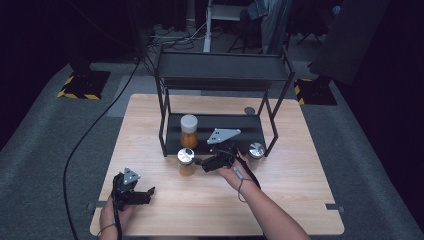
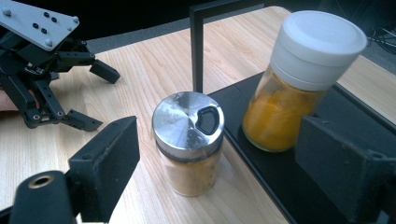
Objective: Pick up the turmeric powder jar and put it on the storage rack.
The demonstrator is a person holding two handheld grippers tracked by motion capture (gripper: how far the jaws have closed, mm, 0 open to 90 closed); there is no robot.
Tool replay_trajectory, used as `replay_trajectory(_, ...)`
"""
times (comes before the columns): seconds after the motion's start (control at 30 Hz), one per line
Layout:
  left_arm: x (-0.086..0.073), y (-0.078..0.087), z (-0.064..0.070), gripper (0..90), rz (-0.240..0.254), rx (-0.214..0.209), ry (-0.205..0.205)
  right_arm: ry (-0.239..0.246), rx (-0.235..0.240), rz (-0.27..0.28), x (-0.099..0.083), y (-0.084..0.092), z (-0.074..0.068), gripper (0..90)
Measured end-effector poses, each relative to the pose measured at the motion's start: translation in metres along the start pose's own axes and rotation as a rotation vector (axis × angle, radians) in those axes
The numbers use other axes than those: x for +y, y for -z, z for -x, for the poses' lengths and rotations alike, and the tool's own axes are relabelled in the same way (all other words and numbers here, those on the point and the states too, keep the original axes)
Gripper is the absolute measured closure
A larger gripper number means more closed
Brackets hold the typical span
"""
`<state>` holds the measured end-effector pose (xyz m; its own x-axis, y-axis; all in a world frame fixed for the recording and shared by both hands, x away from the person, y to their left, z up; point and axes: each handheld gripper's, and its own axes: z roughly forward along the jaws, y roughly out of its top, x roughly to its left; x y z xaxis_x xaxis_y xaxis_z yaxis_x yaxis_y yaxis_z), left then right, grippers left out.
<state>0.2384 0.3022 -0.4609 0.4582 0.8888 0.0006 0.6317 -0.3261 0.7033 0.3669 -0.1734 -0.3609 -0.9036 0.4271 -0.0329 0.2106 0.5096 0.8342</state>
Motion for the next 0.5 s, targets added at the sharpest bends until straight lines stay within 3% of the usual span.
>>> replay_trajectory(0.5,0.0,0.0,0.0,5.4,0.002,-0.001,0.001,0.001,0.027,-0.012,0.001,-0.025,-0.004,13.7)
